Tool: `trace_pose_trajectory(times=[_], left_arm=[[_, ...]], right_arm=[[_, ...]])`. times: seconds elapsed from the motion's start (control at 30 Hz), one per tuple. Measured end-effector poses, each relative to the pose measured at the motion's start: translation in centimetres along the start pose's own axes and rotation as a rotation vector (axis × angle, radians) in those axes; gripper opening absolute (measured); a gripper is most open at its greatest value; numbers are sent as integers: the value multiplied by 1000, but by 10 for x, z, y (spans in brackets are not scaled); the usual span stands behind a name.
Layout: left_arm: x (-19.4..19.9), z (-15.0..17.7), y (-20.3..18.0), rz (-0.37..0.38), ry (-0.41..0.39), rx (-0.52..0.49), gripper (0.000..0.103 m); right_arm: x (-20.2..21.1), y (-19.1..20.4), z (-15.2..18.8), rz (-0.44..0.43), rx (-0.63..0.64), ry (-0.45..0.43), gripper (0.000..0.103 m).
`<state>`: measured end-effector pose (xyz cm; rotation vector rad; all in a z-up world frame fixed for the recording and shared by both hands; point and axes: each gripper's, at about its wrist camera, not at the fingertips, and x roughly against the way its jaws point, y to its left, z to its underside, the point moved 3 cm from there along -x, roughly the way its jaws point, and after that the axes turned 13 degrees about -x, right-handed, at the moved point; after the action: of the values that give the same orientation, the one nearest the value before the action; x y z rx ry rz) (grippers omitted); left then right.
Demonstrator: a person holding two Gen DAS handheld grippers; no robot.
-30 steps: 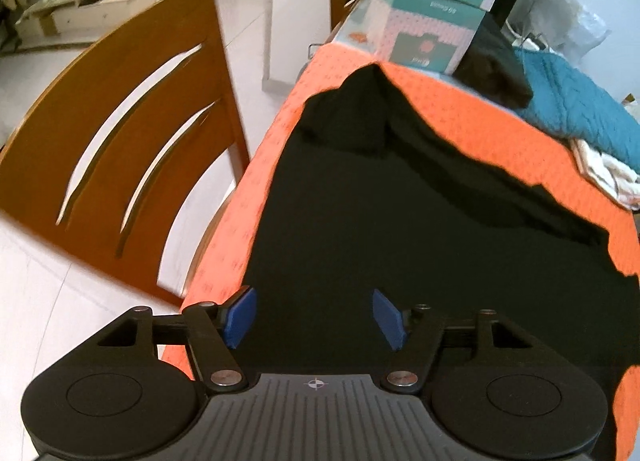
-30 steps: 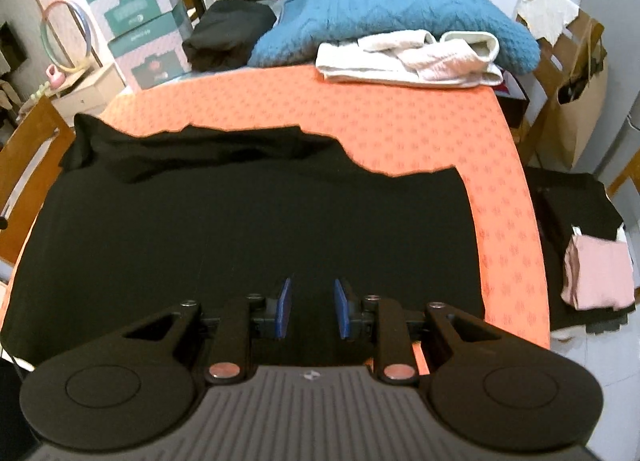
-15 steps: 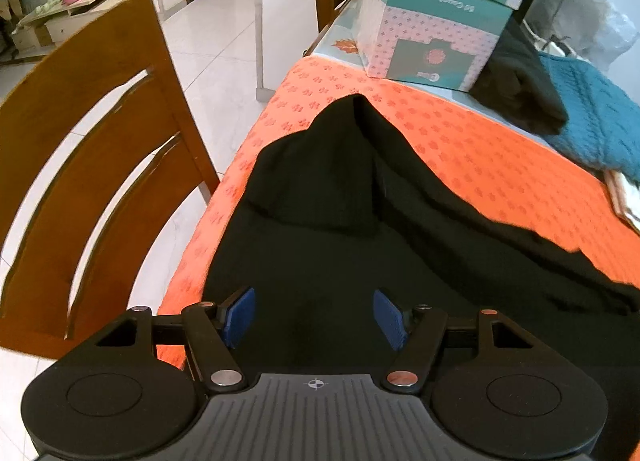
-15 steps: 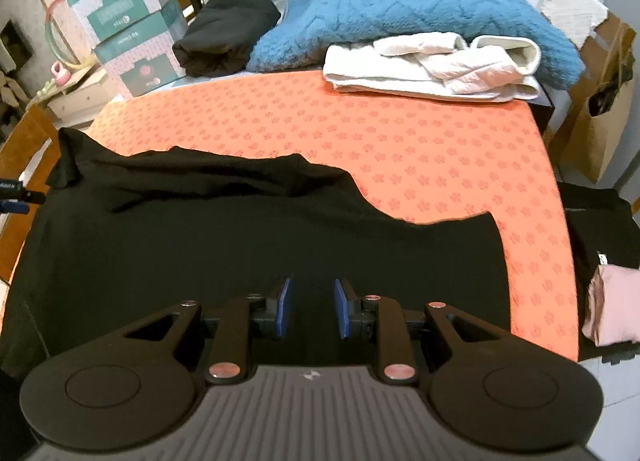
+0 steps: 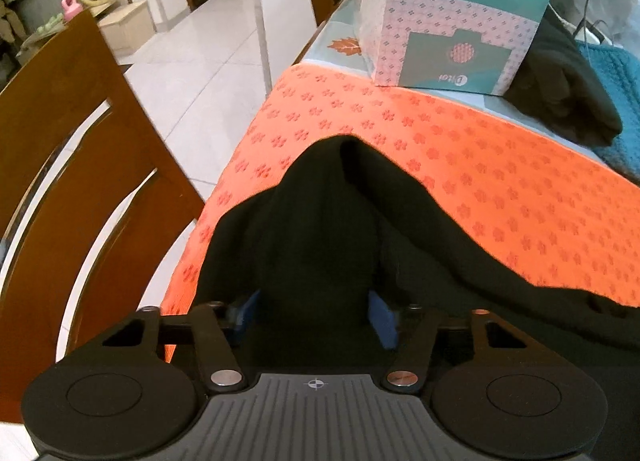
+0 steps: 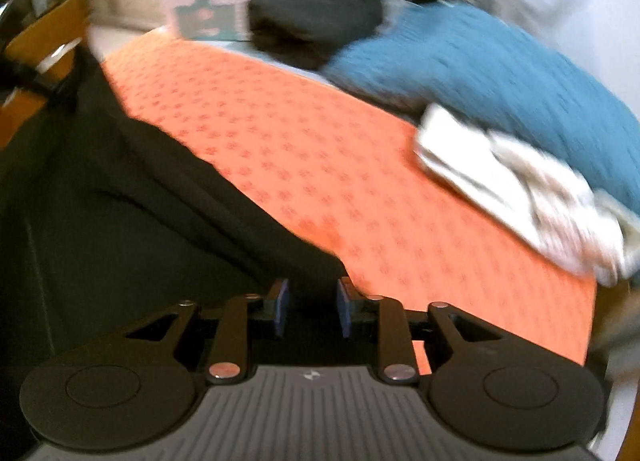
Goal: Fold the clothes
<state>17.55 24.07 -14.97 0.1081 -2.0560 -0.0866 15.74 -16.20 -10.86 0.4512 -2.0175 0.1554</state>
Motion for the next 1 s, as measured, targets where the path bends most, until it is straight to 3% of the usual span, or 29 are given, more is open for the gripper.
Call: trace_pose_trajectory(times=[0.03,0.13,0.17,0.2,0.47,0.67,0.9,1.0], left_arm=[[0,-2,0,4,-8,-5,30],[2,-9,-1,-2,-25,-35,12],[4,-11,1,-4,-35,-36,12],[7,-13,3,-5,-46,-36,11],[26,-57,33,-41,-144,-38,10],[10,-110,48,-75,-194,-8,9],[-32,-147,49,-62,-194,29,10],[-50,-152,52,-42,-174,45,17]], right_arm=[[-5,5,-4,-8,44,8,38],[-19,21,-18,-34,175,32,33],[-23,26,-22,-42,216,40,25],[-25,27,-25,-46,231,52,1],[-35,-10,-71,-14,116,10,2],[-42,-44,-108,15,7,-32,2],[-84,-57,-103,18,-64,29,2],[-89,-57,-100,18,-71,36,2]])
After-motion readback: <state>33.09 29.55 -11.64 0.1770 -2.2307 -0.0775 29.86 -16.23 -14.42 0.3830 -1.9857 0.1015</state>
